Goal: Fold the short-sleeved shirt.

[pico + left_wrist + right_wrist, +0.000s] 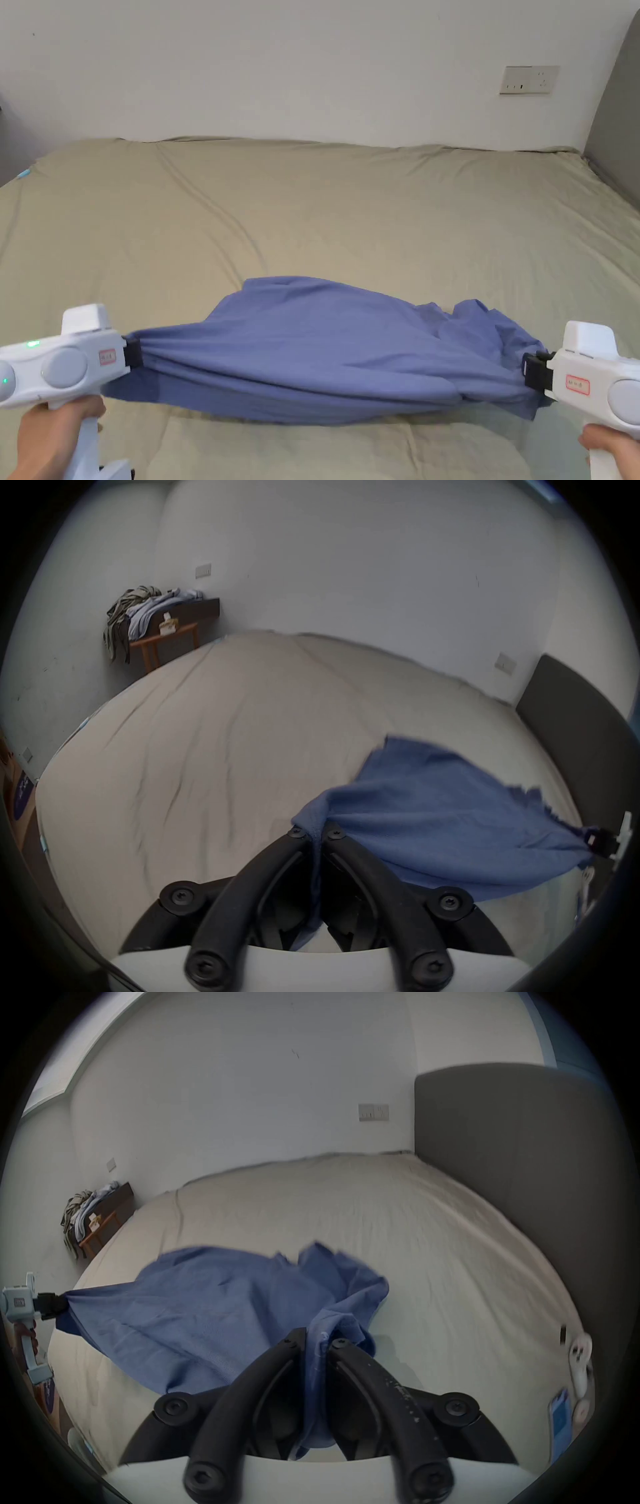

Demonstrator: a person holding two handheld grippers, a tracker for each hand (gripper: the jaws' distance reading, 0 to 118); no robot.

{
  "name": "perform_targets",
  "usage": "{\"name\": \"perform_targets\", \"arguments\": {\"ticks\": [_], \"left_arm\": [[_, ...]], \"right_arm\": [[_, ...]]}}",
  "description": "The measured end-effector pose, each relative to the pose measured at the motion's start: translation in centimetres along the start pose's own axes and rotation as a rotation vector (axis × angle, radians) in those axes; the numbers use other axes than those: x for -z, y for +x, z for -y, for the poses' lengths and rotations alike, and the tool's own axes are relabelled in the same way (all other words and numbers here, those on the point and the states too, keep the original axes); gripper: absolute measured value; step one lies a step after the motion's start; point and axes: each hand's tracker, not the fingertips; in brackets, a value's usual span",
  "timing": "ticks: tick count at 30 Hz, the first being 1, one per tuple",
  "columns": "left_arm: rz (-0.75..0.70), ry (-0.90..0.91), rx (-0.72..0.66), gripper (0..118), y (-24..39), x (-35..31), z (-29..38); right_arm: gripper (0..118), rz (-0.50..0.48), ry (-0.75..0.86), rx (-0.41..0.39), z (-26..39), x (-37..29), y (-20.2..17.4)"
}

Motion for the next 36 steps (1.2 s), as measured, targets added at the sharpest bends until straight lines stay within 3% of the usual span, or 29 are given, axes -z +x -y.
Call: {"name": "perform_targets", "arguments": {"ticks": [13, 16, 22, 23, 24, 27, 28, 29, 36], "left_arm": [[-0.052, -0.315, 0.029, 3, -7.9, -6.1, 17.3], [-0.045, -0.355, 0.001, 3, -8.5, -5.9, 18.9], [-0.062, -0.346, 0.056, 6, -7.4, -6.4, 18.4], [-0.074, -0.327, 0.08, 15, -7.0, -6.7, 18.1], [-0.077, -0.311, 0.098, 40, -6.7, -7.1, 17.7], [-0.015, -0.191, 0.092, 113, -5.2, -9.3, 15.5], [0.007, -0.12, 0.09, 117, -4.4, -10.4, 14.4], [0.022, -0.028, 0.095, 116, -3.4, -11.6, 13.3], [0.092, 0.43, 0.153, 116, 3.0, -18.3, 7.1]], "right_arm": [[12, 0.02, -0.214, 0.002, 14.9, -7.3, 1.9], [12, 0.043, -0.267, -0.023, 17.8, -6.7, 2.1], [14, 0.065, -0.275, 0.028, 19.5, -6.3, 2.2], [15, 0.063, -0.271, 0.019, 19.0, -6.4, 2.1], [22, 0.07, -0.258, 0.007, 18.5, -7.4, 1.3], [89, 0.105, -0.093, -0.046, 15.7, -10.3, 0.0], [110, 0.107, -0.021, -0.051, 14.4, -11.3, -0.2], [117, 0.117, 0.055, -0.055, 13.2, -12.5, -0.6], [117, 0.16, 0.435, -0.092, 6.8, -18.8, -4.0]]}}
